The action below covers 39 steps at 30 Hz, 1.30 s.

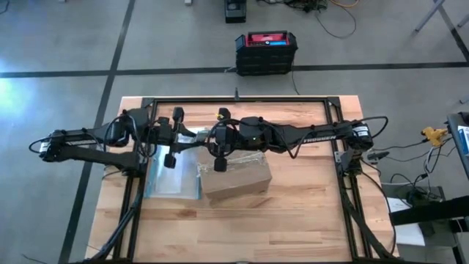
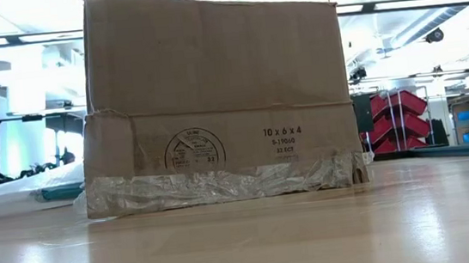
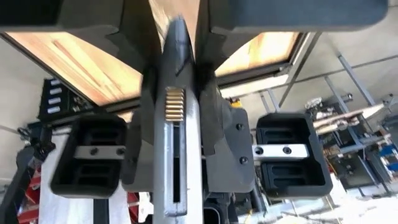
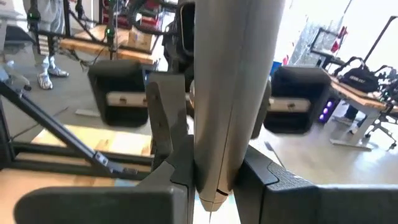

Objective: Unpack boxes
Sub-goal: Break down the cardboard box until it is fully flat

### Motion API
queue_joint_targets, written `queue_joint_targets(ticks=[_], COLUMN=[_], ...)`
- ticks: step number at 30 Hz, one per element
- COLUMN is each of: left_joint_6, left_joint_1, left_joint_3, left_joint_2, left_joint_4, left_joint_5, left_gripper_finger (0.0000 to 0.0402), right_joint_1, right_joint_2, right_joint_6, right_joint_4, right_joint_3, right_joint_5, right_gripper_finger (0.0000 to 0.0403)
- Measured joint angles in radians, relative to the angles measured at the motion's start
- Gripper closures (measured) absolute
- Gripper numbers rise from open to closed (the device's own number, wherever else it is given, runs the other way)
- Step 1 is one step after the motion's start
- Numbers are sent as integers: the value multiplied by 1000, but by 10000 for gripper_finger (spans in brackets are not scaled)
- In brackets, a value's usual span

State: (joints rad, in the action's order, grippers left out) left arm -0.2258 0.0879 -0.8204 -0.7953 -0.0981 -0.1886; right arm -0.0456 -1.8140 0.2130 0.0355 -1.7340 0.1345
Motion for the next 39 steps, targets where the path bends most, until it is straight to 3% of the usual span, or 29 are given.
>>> queue_joint_targets(ticks=[10,15,19,25,32,39], left_joint_6=[86,139,185,210,199,183], left_joint_1=[-1,-22,-104,-320,-527,-553], left_joint_3=[75,202,294,356,358,357], left_joint_2=[119,176,207,191,134,45], left_joint_4=[-147,-83,-45,27,45,150], left_joint_5=[29,34,42,240,660,703], left_gripper_finger=[292,299,299,311,312,273], right_joint_1=[14,18,22,20,21,27], right_joint_2=[32,36,38,35,32,6], right_joint_6=[-5,-42,-76,-90,-119,-163], right_joint_4=[-146,-154,-61,84,353,538], right_joint_3=[2,51,125,215,342,431], right_joint_5=[-18,-177,-298,-357,-425,-457], right_gripper_finger=[353,353,353,353,353,353])
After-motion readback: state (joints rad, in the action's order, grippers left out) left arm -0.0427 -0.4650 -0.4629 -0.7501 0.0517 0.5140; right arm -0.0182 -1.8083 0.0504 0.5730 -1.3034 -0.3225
